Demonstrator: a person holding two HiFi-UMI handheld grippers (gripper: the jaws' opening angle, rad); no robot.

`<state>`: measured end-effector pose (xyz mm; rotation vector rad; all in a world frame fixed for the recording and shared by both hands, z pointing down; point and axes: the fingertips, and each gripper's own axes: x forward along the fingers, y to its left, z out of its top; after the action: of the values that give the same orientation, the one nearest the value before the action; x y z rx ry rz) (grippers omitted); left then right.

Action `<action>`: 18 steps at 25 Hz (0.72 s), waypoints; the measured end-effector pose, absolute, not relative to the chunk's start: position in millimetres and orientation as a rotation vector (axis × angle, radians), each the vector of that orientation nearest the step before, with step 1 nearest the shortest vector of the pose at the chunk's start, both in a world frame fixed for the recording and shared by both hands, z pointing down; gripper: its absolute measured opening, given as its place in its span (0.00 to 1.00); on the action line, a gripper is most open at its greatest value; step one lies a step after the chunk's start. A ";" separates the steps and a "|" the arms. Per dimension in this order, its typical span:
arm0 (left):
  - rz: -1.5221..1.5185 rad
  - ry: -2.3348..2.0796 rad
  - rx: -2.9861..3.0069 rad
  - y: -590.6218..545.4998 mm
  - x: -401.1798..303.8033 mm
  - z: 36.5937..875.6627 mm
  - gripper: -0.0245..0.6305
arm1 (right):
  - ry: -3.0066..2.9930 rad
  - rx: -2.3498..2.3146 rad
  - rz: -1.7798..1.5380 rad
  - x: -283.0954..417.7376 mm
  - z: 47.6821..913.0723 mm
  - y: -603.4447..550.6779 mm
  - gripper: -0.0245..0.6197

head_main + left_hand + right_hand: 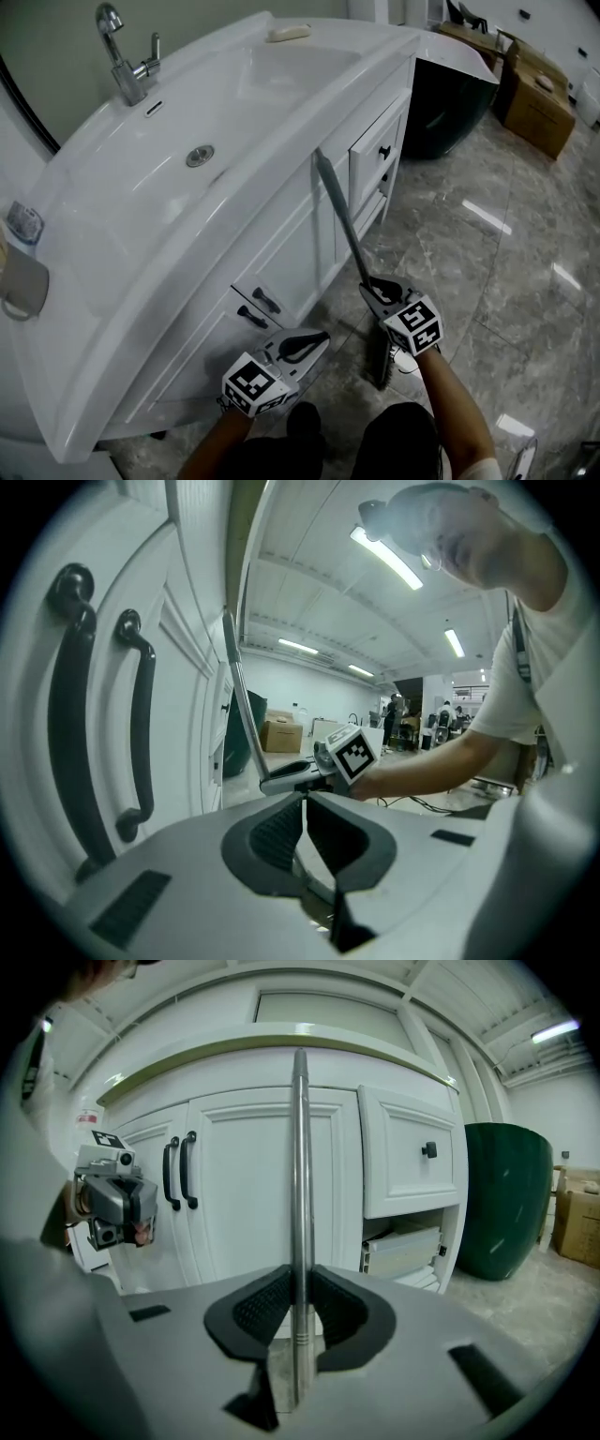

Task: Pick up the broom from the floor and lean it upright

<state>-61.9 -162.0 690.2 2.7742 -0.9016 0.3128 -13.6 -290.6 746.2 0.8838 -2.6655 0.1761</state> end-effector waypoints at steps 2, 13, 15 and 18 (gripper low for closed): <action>0.289 -0.915 2.762 -164.4 -64.3 686.7 0.06 | -2.656 0.895 0.167 -16.3 747.3 -291.1 0.16; 0.218 -0.907 2.747 -166.8 -57.4 688.4 0.06 | -2.635 0.916 0.079 -21.9 741.1 -297.5 0.31; 0.215 -0.905 2.753 -165.2 -56.3 687.8 0.06 | -2.635 0.922 0.066 -22.0 737.8 -298.0 0.34; 0.215 -0.905 2.762 -165.1 -56.1 687.0 0.06 | -2.635 0.935 0.043 -20.8 732.9 -299.2 0.38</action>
<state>-56.1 -165.1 687.0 2.7616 -0.9049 0.2149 -20.8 -299.2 732.9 0.9348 -2.6349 0.0432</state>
